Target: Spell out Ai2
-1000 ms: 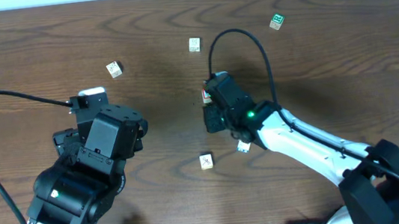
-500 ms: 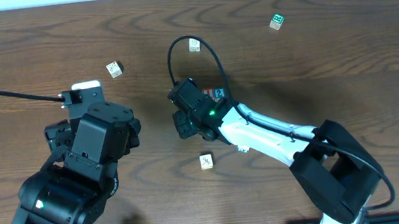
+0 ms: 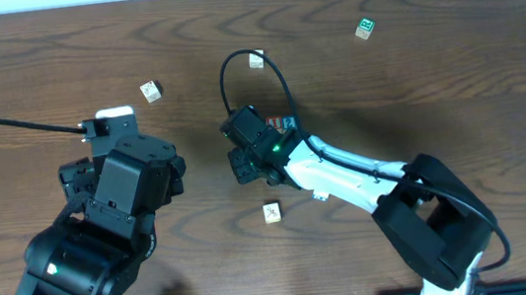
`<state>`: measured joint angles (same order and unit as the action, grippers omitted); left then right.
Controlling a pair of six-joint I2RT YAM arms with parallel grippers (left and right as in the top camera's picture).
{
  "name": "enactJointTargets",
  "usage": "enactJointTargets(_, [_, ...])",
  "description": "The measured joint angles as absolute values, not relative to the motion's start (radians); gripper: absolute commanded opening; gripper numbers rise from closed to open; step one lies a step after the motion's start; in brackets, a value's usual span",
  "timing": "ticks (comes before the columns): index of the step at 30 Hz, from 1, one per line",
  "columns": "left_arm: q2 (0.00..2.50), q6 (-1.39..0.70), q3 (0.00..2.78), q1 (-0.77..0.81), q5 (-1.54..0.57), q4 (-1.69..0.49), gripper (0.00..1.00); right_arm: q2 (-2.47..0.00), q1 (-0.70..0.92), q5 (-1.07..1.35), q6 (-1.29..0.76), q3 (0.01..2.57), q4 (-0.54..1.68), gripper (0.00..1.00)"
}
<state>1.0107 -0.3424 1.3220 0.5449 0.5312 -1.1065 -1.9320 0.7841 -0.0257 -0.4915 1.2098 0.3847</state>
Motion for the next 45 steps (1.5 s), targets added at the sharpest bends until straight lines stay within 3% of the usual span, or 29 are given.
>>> enactJointTargets(15, [1.011, -0.340, 1.322, 0.545, 0.531, -1.107, 0.96, -1.967, 0.795, -0.033, -0.491, 1.218, 0.382, 0.25])
enactJointTargets(16, [1.011, -0.340, 1.322, 0.545, 0.531, -1.107, 0.95, -1.969, 0.795, -0.033, -0.491, 1.222, 0.389, 0.31])
enactJointTargets(23, [1.011, -0.340, 1.322, 0.545, 0.532, -1.107, 0.96, -1.983, 0.796, -0.026, -0.478, 1.280, 0.439, 0.36])
enactJointTargets(27, [1.011, -0.340, 1.322, 0.545, 0.532, -1.105, 0.95, -1.983, 0.797, -0.038, -0.460, 1.322, 0.478, 0.47])
enactJointTargets(32, [1.011, -0.340, 1.324, 0.545, 0.546, -1.096, 0.95, -1.983, 0.797, -0.082, -0.443, 1.393, 0.583, 0.49])
enactJointTargets(37, [1.010, -0.340, 1.338, 0.545, 0.558, -1.095, 0.95, -1.971, 0.778, -0.177, -0.433, 1.474, 0.695, 0.69])
enactJointTargets(45, [1.002, -0.336, 1.448, 0.545, 0.559, -1.098, 0.95, -1.815, 0.556, -0.264, -0.432, 1.484, 0.858, 0.67])
